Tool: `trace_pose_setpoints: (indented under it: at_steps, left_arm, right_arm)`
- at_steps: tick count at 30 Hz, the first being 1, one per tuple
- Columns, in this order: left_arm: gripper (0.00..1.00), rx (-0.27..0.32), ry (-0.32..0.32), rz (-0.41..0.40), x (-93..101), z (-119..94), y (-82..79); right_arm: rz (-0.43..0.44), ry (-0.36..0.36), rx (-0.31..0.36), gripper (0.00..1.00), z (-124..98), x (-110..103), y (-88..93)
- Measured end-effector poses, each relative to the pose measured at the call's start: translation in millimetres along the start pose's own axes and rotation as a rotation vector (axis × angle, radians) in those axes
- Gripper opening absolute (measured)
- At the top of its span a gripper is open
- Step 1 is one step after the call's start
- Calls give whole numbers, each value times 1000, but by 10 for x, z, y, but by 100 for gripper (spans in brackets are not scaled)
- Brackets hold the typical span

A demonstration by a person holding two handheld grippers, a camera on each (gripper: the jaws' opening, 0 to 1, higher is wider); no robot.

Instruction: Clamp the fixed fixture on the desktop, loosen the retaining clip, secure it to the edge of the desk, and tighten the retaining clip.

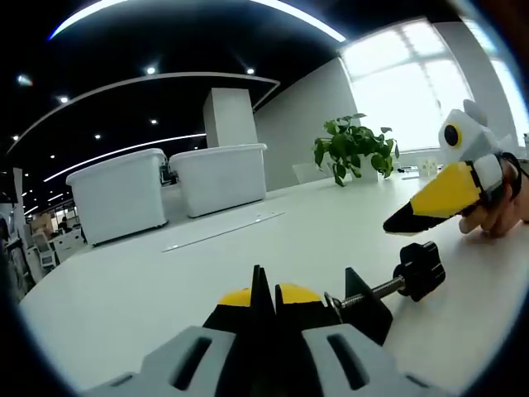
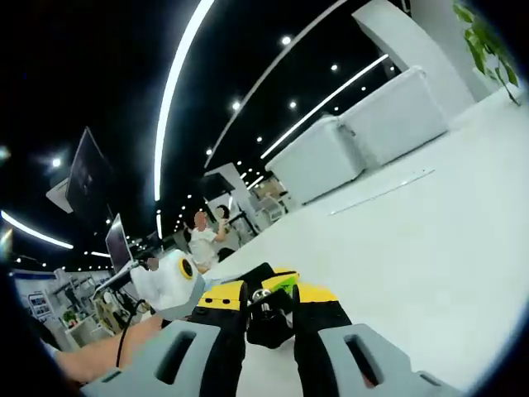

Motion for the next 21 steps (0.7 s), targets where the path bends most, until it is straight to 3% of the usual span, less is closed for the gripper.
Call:
trace_pose_setpoints:
  at_steps: [5, 6, 12, 21]
  left_arm:
    - [8, 0, 0, 0, 3, 1, 0]
    - [8, 0, 0, 0, 3, 1, 1]
    - [8, 0, 0, 0, 7, 2, 1]
    - [8, 1, 0, 0, 11, -4, 2]
  right_arm:
    - [-121, -4, -122, 21, 48, -69, 146]
    - [-155, 5, -117, 21, 62, -77, 153]
    - [-88, 6, -103, 20, 56, -65, 140]
    - [-167, 13, -105, 20, 52, -107, 152]
Point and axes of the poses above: the point that each gripper's makers call its tool centre point, and the gripper's own axes: z roughly forward along the fingers, x roughly to its right, y roughly out of its underside, the point moved 10 cm from there along -z, roughly backward along the fingers, and after that the axes turned 4 degrees about -y, right-handed, at the moved point
